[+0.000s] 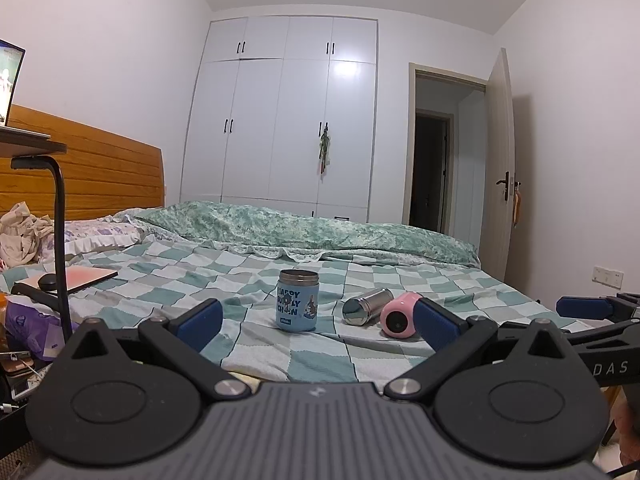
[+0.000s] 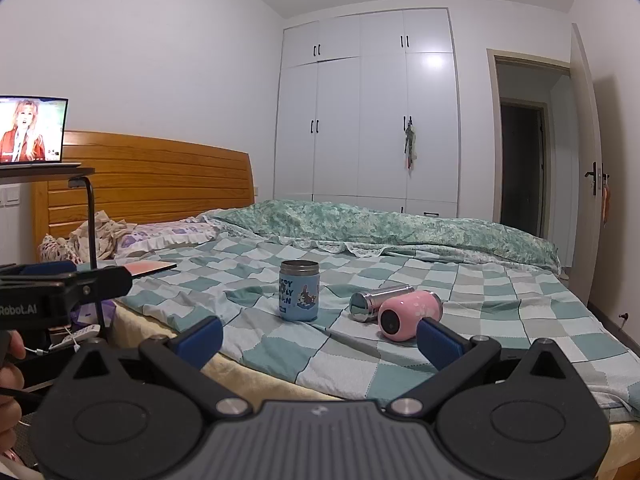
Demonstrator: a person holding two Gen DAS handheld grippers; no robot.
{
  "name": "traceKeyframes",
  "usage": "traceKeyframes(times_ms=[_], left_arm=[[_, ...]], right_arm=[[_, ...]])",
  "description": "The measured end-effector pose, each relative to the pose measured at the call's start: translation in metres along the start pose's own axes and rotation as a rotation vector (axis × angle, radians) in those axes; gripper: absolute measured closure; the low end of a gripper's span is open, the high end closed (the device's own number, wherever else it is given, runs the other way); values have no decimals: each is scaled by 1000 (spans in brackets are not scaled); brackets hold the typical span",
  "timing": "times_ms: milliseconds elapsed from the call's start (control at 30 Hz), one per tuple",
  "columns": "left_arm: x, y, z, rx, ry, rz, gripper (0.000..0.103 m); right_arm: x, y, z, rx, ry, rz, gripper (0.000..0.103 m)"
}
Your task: Flip cup upright
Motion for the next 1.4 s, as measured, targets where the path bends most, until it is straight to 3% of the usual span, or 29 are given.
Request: traceKeyframes(times_ms=[1100,1400], left_arm=[[0,0,1,0,4,-2,0],[8,-8,-3,-24,-36,-16,0]], right_arm=[[1,-1,0,5,1,-3,0],[7,4,-4,29,0,4,0]])
Point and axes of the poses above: each gripper's, at about its wrist camera, not at the fingertips, and x roughly the way its jaws point, y to its right, z to its underside, the point moved 7 cm from there along x, roughly the way its jaws point, and after that the axes turned 11 degrees about -y, right-handed, at the moved point
